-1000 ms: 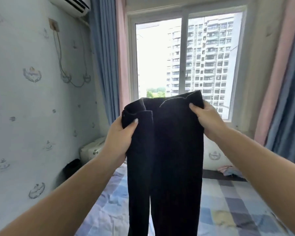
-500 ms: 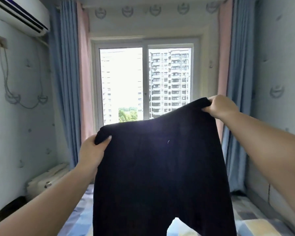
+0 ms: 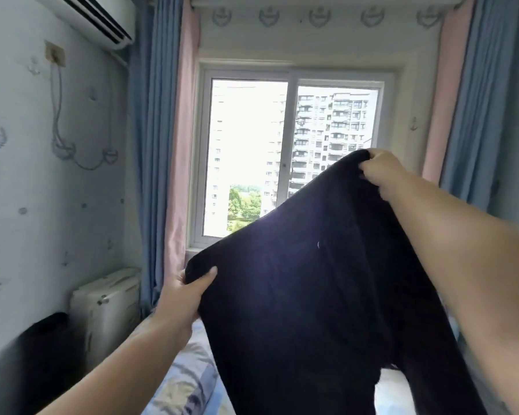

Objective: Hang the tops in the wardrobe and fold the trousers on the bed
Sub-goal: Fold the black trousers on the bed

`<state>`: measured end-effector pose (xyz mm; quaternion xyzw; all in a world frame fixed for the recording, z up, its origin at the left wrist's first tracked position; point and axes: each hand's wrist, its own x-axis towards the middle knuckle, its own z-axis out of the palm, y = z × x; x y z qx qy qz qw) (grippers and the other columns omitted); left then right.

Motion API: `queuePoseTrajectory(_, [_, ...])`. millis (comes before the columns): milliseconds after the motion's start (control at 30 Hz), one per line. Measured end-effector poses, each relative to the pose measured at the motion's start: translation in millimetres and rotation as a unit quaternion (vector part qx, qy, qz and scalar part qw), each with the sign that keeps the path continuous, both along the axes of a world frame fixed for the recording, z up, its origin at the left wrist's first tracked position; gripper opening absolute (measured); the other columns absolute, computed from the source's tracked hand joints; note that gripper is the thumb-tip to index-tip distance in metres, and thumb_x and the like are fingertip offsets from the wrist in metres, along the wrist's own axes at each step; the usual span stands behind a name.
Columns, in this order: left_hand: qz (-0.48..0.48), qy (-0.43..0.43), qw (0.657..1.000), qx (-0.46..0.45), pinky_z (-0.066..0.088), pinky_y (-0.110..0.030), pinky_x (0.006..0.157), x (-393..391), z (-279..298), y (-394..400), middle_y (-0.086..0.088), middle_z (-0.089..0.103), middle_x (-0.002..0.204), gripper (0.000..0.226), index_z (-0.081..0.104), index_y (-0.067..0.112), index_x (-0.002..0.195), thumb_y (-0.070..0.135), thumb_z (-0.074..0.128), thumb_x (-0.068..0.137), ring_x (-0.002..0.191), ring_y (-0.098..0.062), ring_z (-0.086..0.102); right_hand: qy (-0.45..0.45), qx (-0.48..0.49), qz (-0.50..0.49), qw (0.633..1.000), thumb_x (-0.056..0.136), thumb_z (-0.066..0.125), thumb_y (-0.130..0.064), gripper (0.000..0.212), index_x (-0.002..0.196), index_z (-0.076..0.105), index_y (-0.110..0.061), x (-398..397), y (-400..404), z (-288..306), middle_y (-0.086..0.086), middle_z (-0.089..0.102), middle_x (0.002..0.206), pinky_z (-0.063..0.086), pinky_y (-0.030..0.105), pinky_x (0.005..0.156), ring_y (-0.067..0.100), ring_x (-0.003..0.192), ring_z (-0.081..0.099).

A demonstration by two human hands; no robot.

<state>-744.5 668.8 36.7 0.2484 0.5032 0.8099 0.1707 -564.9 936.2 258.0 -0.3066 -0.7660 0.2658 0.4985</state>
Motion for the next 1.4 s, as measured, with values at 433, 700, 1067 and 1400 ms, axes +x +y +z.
queuePoseTrajectory(433, [0.233, -0.214, 0.929, -0.193, 0.046, -0.023, 0.053, -161.1, -259.4, -215.3, -0.004, 0.071, 0.087, 0.008, 0.067, 0.018, 0.089, 0.021, 0.072, 0.083, 0.075, -0.022, 0.067, -0.274, -0.102, 0.171, 0.941, 0.089, 0.041, 0.001, 0.042, 0.124, 0.058, -0.013, -332.8, -137.7, -297.1, 0.011, 0.06, 0.116, 0.047, 0.042, 0.099, 0.031, 0.111, 0.057])
queuePoseTrajectory(700, [0.284, -0.369, 0.843, -0.27, 0.053, -0.031, 0.061, -287.4, -437.9, -356.2, -0.007, 0.068, 0.1, 0.024, 0.061, 0.015, 0.107, 0.017, 0.069, 0.085, 0.089, -0.025, 0.066, -0.381, -0.102, 0.241, 0.887, 0.087, 0.044, 0.0, 0.031, 0.109, 0.062, -0.013, -526.6, -280.0, -536.3, 0.005, 0.053, 0.098, 0.042, 0.031, 0.086, 0.018, 0.095, 0.05])
queuePoseTrajectory(1067, [0.199, -0.328, 0.773, -0.506, 0.056, -0.045, 0.079, -413.3, -606.5, -466.1, -0.008, 0.069, 0.092, 0.004, 0.064, 0.013, 0.088, 0.016, 0.066, 0.087, 0.088, -0.029, 0.066, -0.457, -0.154, 0.275, 0.832, 0.086, 0.039, 0.003, 0.043, 0.117, 0.062, -0.015, -717.7, -412.2, -759.2, 0.007, 0.062, 0.12, 0.04, 0.025, 0.086, 0.027, 0.112, 0.055])
queuePoseTrajectory(1400, [0.079, -0.194, 0.71, -0.672, 0.048, -0.038, 0.09, -462.7, -673.6, -479.3, 0.008, 0.061, 0.109, 0.038, 0.051, 0.026, 0.114, 0.018, 0.068, 0.08, 0.1, -0.018, 0.059, -0.546, -0.174, 0.31, 0.759, 0.091, 0.056, -0.018, 0.043, 0.133, 0.049, -0.022, -684.9, -458.7, -925.5, 0.007, 0.051, 0.13, 0.04, 0.028, 0.091, 0.025, 0.116, 0.053])
